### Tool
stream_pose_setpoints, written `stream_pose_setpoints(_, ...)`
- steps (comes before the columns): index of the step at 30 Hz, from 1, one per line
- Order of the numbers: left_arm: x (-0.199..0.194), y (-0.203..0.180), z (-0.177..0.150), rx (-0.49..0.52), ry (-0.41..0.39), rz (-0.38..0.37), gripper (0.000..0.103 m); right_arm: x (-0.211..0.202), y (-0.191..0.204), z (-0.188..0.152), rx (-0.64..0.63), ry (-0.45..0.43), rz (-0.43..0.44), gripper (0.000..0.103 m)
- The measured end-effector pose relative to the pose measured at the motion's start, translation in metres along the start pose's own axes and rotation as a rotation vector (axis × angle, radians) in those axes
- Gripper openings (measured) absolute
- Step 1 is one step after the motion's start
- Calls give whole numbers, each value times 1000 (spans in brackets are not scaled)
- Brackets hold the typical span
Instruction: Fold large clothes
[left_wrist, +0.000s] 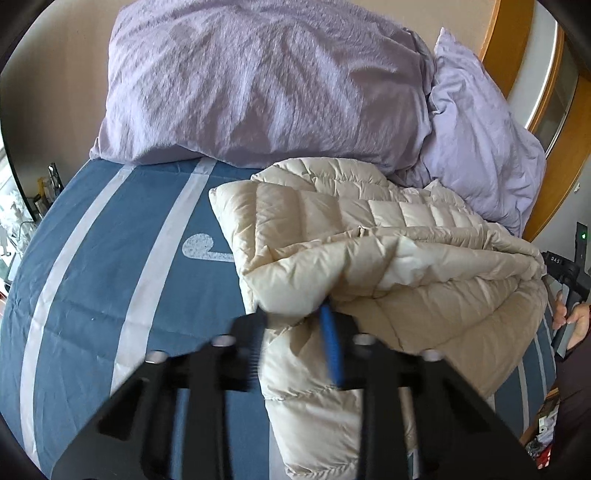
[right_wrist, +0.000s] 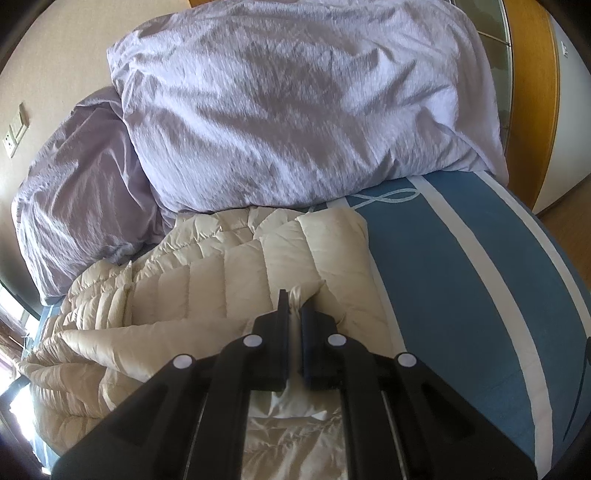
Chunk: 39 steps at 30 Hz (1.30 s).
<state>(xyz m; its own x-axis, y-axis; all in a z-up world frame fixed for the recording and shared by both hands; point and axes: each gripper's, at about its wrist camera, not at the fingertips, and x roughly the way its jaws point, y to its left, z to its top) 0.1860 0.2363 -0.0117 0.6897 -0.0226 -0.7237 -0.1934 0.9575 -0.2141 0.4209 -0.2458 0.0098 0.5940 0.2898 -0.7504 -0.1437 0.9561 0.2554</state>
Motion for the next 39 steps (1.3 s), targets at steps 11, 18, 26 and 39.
stream_pose_setpoints(11, -17, -13, 20, 11, -101, 53, 3, -12, 1, 10, -5, -40, 2, 6)
stream_pose_setpoints(18, -6, -22, 53, 11, -129, 132, 3, -11, 7, 30, -18, -70, -7, 6)
stream_pose_setpoints(26, 35, -23, 85, -27, -121, 184, 3, 26, 8, 39, 0, -45, -29, 6)
stream_pose_setpoints(39, 98, -17, 111, -117, -75, 222, 5, 58, 4, 49, 62, -80, -10, 26)
